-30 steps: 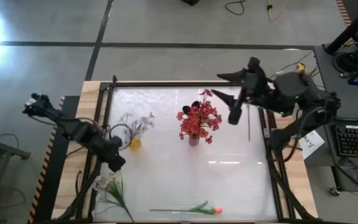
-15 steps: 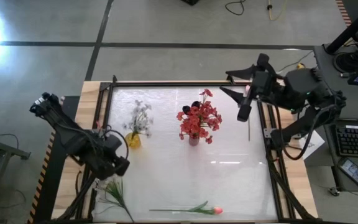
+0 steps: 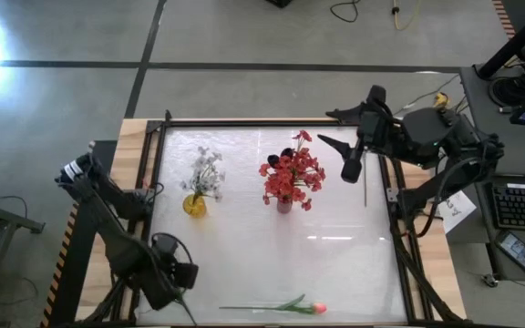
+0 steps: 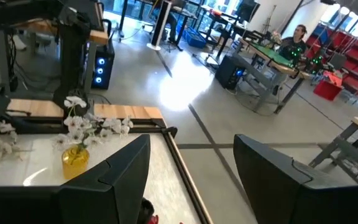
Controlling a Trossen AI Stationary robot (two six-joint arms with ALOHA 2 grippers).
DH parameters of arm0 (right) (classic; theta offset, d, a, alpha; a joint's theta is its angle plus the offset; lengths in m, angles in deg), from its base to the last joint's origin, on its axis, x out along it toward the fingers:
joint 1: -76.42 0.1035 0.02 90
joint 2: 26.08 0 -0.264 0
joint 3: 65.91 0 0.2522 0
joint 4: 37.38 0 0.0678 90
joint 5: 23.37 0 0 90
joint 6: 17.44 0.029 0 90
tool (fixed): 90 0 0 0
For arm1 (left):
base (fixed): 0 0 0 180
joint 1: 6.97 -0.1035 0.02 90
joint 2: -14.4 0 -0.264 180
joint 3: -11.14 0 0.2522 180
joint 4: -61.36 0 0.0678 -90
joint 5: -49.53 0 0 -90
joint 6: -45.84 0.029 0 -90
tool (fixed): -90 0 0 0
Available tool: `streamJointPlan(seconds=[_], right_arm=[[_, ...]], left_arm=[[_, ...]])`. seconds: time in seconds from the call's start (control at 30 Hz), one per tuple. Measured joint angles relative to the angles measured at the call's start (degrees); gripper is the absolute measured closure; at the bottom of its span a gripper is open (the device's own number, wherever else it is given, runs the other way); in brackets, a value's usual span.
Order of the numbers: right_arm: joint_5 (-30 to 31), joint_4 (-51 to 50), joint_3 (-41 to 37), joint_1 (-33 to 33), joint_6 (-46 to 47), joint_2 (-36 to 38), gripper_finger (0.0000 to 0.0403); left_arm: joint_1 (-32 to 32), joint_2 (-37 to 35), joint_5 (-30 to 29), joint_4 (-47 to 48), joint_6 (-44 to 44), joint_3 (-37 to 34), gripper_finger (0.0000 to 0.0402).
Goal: Sort flowers into vase by color
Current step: Put the white flowers into the yellow vase
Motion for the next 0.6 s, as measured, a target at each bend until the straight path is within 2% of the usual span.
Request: streamJointPlan(seconds=[0.17,0.33,0.6], right_arm=[[0.0,1.0,0.0,-0.1,-1.6,-0.5,0.0179],[0.0,1.0,-0.1,-0.1,-0.8,-0.8,0.0179],[0.0,0.5,-0.2,-0.1,2.1,-0.8,0.0179]], left_arm=[[-0.2,4.1,0.7,-1.0,-0.4,0.0,0.0161],[0.5,7.2,6.9,-3.4,-1.9,0.0,0.0161],[2.1,14.4,8.5,-7.4,-3.1,0.0,0.0164]])
